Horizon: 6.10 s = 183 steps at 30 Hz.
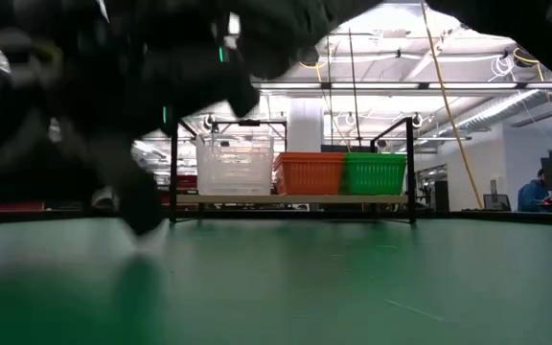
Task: Stack baskets on shelf by color
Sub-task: Stack the transparent bin on the transparent bins on the shelf, then return to Home Position
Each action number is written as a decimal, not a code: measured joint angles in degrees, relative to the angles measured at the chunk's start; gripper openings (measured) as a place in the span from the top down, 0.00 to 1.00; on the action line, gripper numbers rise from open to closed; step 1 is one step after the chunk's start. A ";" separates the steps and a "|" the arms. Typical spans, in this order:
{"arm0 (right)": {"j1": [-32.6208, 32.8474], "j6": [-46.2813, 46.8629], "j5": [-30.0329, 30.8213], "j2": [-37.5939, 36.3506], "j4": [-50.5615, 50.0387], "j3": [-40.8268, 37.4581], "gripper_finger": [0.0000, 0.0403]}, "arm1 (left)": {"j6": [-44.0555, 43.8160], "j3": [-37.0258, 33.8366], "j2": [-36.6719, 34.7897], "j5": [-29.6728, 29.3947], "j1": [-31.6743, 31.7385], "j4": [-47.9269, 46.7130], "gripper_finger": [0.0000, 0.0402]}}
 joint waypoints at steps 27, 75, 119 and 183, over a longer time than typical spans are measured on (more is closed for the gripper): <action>-0.31 9.36 7.75 -11.50 -17.59 -7.27 1.00 | 3.99 0.00 0.00 -0.32 0.04 1.44 0.91; -11.47 42.45 8.91 -36.80 8.11 -49.87 0.63 | 31.28 0.00 0.00 -0.88 -0.50 29.67 0.91; -29.88 21.66 16.11 -38.66 -12.56 -25.10 1.00 | 34.14 0.00 0.02 -1.02 -0.55 31.73 0.91; -29.96 35.48 3.07 -58.30 -11.41 -38.36 0.70 | 29.66 0.00 -0.02 -1.05 -1.43 27.40 0.91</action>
